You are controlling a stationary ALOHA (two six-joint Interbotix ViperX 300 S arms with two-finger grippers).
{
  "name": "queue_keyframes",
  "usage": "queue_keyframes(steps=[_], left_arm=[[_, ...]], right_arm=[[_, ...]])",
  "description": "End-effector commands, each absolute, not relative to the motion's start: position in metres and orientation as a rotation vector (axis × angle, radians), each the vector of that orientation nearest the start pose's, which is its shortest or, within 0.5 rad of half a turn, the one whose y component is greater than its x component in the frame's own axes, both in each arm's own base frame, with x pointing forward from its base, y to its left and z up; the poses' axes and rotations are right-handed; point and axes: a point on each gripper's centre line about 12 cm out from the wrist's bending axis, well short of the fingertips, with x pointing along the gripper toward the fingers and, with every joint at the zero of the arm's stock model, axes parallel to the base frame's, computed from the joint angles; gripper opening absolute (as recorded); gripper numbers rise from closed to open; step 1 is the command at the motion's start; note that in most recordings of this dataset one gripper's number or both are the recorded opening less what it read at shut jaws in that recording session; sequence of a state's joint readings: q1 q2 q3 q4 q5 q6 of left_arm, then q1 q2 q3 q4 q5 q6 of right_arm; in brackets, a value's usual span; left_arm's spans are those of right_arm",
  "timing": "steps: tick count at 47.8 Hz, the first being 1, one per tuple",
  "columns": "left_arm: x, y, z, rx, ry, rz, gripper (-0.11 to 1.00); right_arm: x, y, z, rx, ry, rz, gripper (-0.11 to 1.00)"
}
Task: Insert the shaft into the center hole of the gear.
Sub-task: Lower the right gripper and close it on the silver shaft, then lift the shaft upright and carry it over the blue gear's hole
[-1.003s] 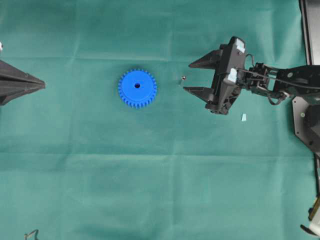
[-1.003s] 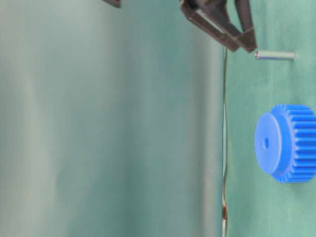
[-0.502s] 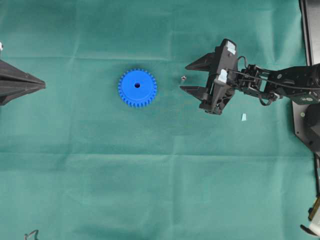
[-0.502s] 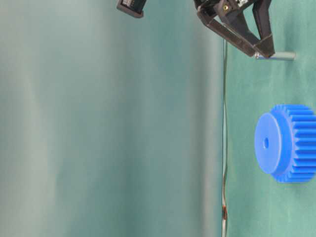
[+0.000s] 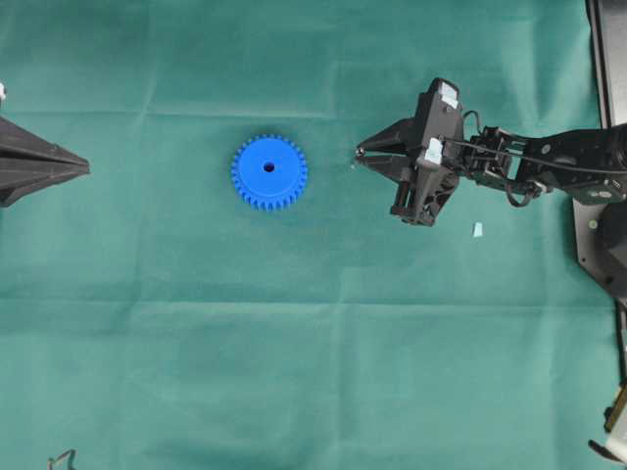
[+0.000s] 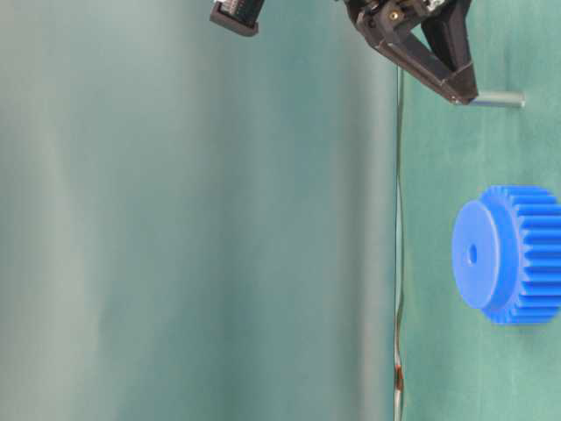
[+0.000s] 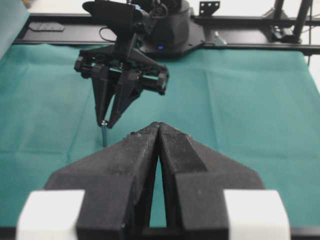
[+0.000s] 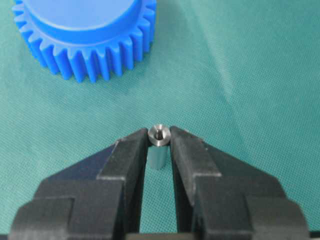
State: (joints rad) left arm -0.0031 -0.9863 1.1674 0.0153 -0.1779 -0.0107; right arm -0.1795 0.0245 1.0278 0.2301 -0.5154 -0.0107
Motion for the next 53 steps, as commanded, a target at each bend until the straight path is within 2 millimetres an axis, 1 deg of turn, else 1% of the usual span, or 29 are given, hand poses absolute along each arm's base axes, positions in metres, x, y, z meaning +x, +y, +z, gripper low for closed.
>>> queue_keyframes(steps=[1, 9, 12, 20, 24, 29, 35, 41, 47, 53], left_arm=[[0.198, -0.001, 0.297, 0.007, -0.02, -0.005, 0.0], [0.198, 0.0, 0.298, 0.006, -0.021, -0.003, 0.0], [0.198, 0.0, 0.298, 0.007, -0.021, -0.003, 0.0], [0.198, 0.0, 0.297, 0.007, -0.017, -0.003, 0.0], [0.198, -0.001, 0.297, 0.007, -0.015, -0.005, 0.0], [0.198, -0.001, 0.296, 0.006, -0.009, -0.005, 0.0], [0.198, 0.0, 0.297, 0.007, -0.011, -0.003, 0.0], [0.198, 0.0, 0.297, 0.007, -0.011, -0.003, 0.0], [0.198, 0.0, 0.296, 0.004, -0.008, -0.003, 0.0], [0.199, -0.001, 0.295, 0.006, -0.003, -0.005, 0.0]], right_arm=[[0.313, -0.071, 0.11, 0.203, 0.499, -0.336, 0.16], [0.314, -0.071, 0.111, 0.202, 0.492, -0.336, 0.16], [0.317, -0.071, 0.115, 0.203, 0.481, -0.334, 0.16], [0.323, -0.071, 0.132, 0.2, 0.46, -0.321, 0.16], [0.325, -0.07, 0.144, 0.201, 0.456, -0.31, 0.16], [0.325, -0.069, 0.155, 0.201, 0.468, -0.297, 0.16], [0.324, -0.068, 0.162, 0.203, 0.471, -0.289, 0.16], [0.326, -0.068, 0.164, 0.205, 0.468, -0.288, 0.16], [0.334, -0.065, 0.168, 0.205, 0.459, -0.276, 0.16], [0.35, -0.06, 0.176, 0.198, 0.435, -0.251, 0.16]])
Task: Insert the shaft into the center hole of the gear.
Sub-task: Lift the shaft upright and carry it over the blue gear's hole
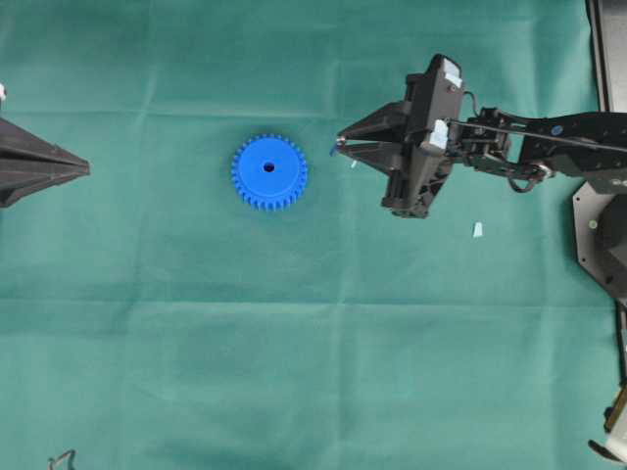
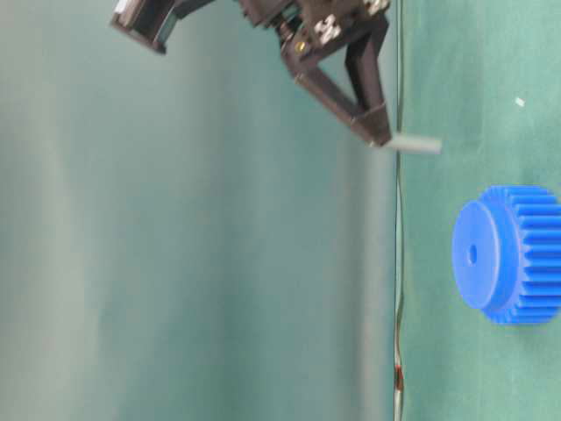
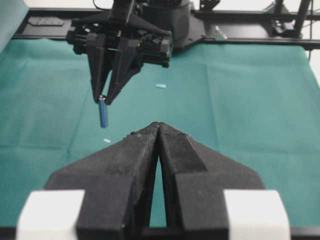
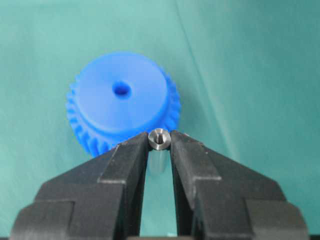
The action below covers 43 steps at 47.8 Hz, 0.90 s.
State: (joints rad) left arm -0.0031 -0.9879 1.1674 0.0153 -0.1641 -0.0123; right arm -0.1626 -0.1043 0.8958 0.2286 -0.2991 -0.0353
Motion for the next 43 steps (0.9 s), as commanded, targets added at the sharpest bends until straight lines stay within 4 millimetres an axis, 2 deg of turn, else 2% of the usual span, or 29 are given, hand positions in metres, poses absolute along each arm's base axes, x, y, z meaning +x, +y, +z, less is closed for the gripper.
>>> queue_keyframes(steps=[1, 23, 31, 43], left_arm=[[0.199, -0.001, 0.295, 0.004, -0.003, -0.004, 0.0], [0.199, -0.001, 0.295, 0.007, -0.002, -0.005, 0.0], [0.199, -0.001, 0.295, 0.004, 0.002, -0.004, 0.0], [0.199, 0.0, 0.294, 0.006, 0.008, -0.003, 0.0]], right_arm=[[0.353, -0.059, 0.177, 0.197, 0.432, -0.248, 0.16], [0.408, -0.055, 0.185, 0.184, 0.434, -0.206, 0.16], [0.415, -0.056, 0.181, 0.184, 0.447, -0.204, 0.16], [0.413, -0.055, 0.176, 0.186, 0.46, -0.205, 0.16]])
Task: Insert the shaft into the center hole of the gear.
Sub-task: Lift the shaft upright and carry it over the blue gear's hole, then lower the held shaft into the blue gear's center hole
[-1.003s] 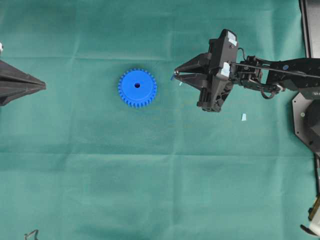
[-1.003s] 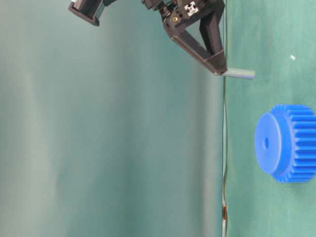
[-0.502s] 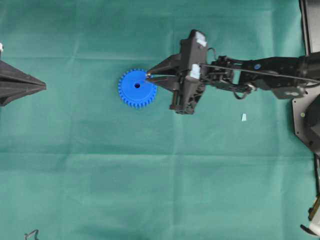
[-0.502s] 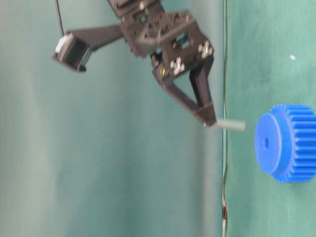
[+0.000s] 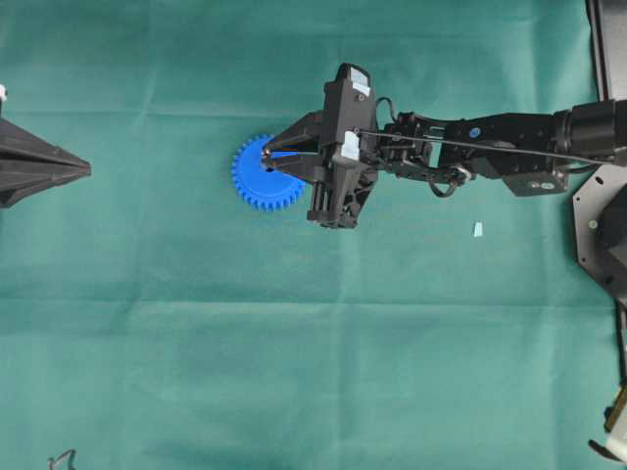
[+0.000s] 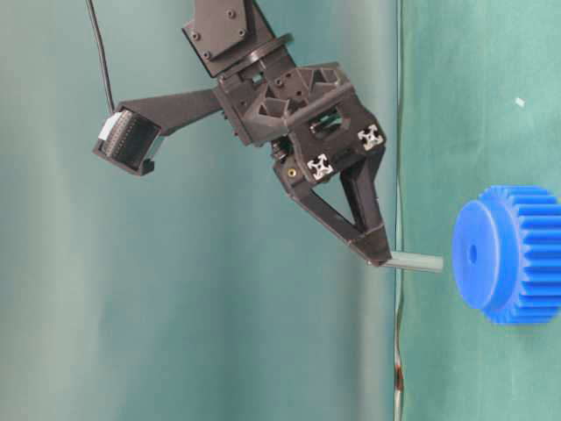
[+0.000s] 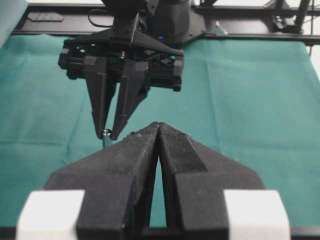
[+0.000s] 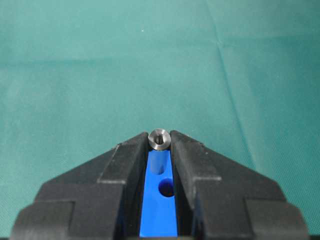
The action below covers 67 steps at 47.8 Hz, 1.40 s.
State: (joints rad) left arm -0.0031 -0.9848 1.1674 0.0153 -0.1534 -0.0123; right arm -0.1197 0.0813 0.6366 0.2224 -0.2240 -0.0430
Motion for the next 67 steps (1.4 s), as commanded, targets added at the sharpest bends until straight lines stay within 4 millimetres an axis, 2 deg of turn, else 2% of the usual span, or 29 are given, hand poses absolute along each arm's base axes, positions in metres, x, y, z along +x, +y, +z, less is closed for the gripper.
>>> queue_keyframes(steps=[1, 18, 27, 38, 55, 67], left_arm=[[0.199, -0.001, 0.294, 0.006, 0.006, -0.004, 0.0], [0.199, 0.0, 0.294, 0.003, 0.009, -0.003, 0.0], [0.199, -0.001, 0.294, 0.003, 0.009, -0.004, 0.0], [0.199, -0.001, 0.294, 0.003, 0.008, -0.004, 0.0], [0.199, -0.001, 0.294, 0.004, 0.008, -0.004, 0.0], [0.199, -0.001, 0.294, 0.003, 0.009, -0.004, 0.0]], right_arm=[[0.413, -0.055, 0.176, 0.186, 0.461, -0.206, 0.16], [0.417, -0.056, 0.149, 0.194, 0.519, -0.213, 0.16], [0.417, -0.058, 0.153, 0.195, 0.508, -0.218, 0.16], [0.413, -0.06, 0.167, 0.185, 0.473, -0.218, 0.16], [0.412, -0.061, 0.166, 0.184, 0.476, -0.221, 0.16], [0.415, -0.062, 0.156, 0.189, 0.491, -0.226, 0.16]])
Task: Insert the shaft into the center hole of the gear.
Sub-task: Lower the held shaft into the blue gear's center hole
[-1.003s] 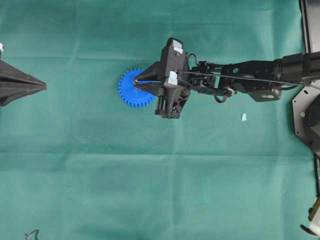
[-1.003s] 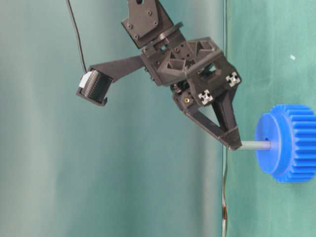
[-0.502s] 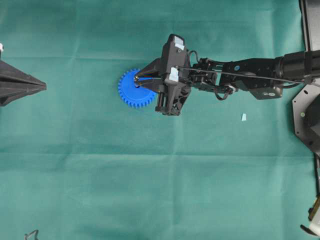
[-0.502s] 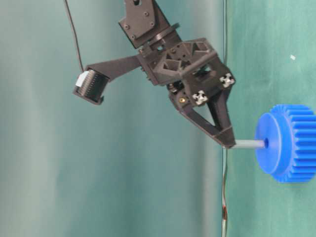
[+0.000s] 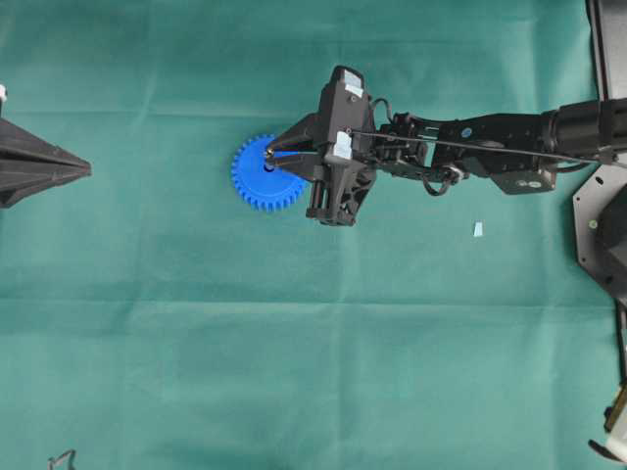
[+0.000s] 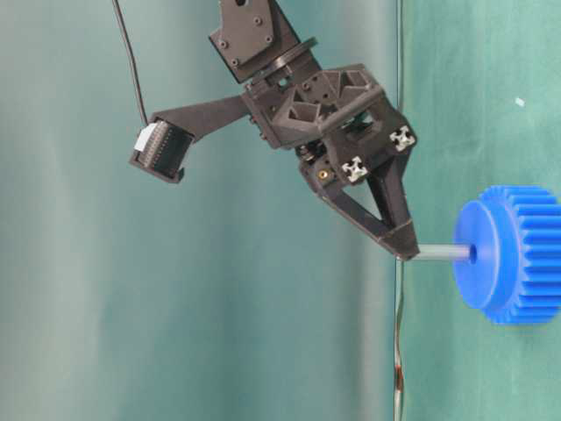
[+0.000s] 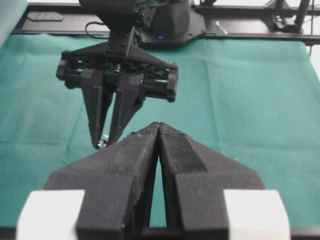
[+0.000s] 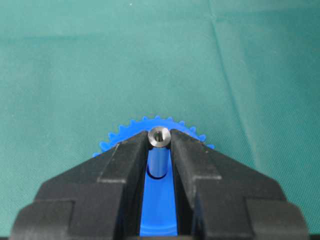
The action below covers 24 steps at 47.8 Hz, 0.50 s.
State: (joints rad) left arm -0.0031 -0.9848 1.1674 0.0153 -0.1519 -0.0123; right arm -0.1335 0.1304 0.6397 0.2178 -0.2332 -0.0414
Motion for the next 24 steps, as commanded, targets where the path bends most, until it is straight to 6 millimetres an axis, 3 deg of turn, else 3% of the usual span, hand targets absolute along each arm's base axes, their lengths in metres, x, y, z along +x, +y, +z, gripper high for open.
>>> queue_keyframes(steps=[1, 24], left_arm=[[0.1988, -0.0006, 0.2937, 0.003, 0.009, -0.004, 0.0], [0.1988, -0.0003, 0.2937, 0.003, 0.009, -0.003, 0.0]], right_arm=[[0.4157, -0.0622, 0.155, 0.189, 0.491, -0.226, 0.16], [0.4177, -0.0631, 0.1478, 0.191, 0.492, -0.232, 0.16]])
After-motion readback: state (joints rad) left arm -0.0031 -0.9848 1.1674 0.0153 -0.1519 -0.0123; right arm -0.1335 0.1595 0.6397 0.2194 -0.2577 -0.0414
